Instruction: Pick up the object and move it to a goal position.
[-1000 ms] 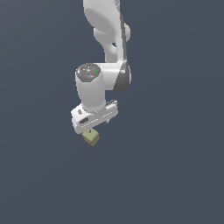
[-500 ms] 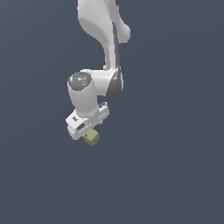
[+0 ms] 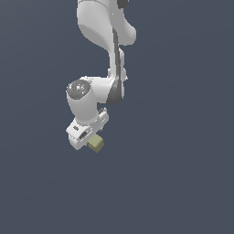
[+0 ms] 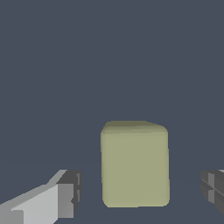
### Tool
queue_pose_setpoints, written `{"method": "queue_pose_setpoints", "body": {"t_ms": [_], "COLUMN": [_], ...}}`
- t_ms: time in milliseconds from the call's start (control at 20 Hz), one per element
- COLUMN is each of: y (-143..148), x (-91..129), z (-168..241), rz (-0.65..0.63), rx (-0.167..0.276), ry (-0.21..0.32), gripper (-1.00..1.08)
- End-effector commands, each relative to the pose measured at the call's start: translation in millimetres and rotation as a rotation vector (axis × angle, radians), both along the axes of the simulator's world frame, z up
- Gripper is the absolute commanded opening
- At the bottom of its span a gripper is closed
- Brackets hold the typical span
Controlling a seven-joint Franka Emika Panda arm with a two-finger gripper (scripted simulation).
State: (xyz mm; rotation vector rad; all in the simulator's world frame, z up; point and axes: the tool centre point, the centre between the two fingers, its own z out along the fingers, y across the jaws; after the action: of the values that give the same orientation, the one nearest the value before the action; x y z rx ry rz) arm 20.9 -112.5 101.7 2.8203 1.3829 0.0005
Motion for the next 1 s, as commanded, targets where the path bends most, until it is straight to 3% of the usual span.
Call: {"method": "queue_pose_setpoints", "body": {"t_ms": [0, 400, 950], "y": [-2, -3, -3], "x": [0, 0, -1], "z": [-2, -6, -52], "rz": [0.019, 0.024, 0.028], "rx": [0.000, 0.000, 0.000], "ry": [0.000, 0.001, 0.001], "gripper": [1.00, 1.00, 1.00]}}
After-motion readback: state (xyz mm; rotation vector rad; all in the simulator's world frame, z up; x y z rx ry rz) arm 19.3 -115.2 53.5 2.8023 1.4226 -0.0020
